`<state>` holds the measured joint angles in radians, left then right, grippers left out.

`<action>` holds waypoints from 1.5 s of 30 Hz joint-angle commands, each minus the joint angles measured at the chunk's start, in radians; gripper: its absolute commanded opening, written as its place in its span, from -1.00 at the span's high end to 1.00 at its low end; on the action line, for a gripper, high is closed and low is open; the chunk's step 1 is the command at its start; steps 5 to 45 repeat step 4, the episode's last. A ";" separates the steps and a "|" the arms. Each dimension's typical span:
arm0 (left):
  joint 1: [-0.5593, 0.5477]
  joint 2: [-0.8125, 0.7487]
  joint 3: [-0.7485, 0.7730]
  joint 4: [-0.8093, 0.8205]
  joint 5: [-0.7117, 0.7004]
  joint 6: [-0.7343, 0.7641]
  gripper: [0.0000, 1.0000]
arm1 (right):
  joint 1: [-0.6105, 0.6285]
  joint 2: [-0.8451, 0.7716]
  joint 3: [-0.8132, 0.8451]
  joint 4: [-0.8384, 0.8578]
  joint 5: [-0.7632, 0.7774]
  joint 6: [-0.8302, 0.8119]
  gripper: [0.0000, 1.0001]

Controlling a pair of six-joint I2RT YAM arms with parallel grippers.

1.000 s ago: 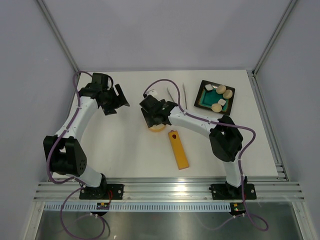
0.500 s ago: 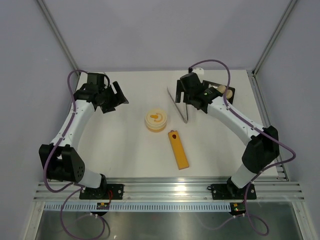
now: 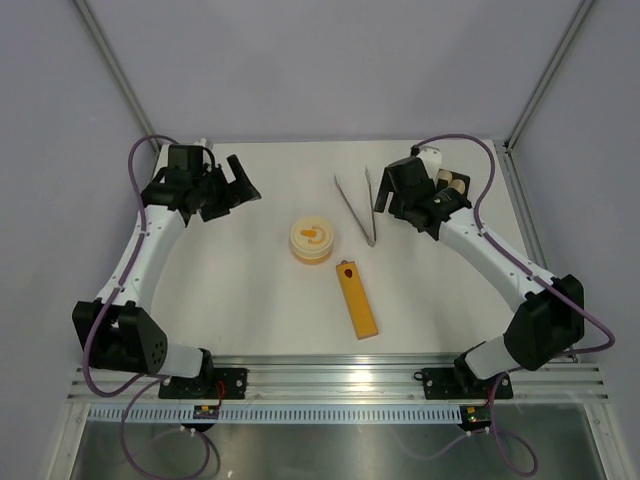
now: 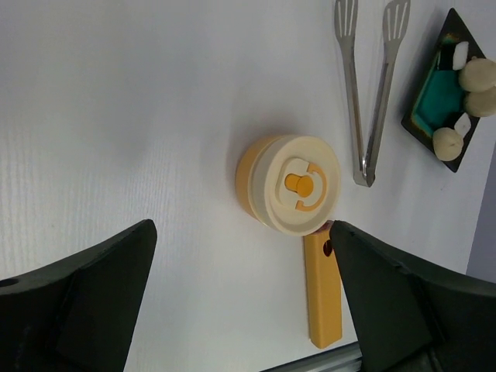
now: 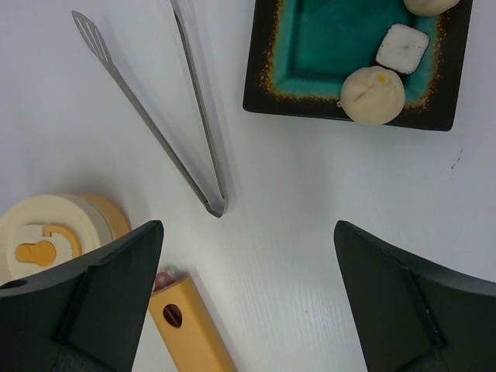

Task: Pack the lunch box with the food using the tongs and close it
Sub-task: Reset both arms

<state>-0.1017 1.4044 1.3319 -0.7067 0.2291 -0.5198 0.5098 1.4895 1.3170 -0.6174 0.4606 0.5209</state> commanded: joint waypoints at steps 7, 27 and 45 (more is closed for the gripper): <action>0.005 -0.082 -0.023 0.107 0.070 0.011 -0.98 | -0.004 -0.106 -0.084 0.094 0.027 0.027 -0.99; 0.005 -0.082 -0.023 0.107 0.070 0.011 -0.98 | -0.004 -0.106 -0.084 0.094 0.027 0.027 -0.99; 0.005 -0.082 -0.023 0.107 0.070 0.011 -0.98 | -0.004 -0.106 -0.084 0.094 0.027 0.027 -0.99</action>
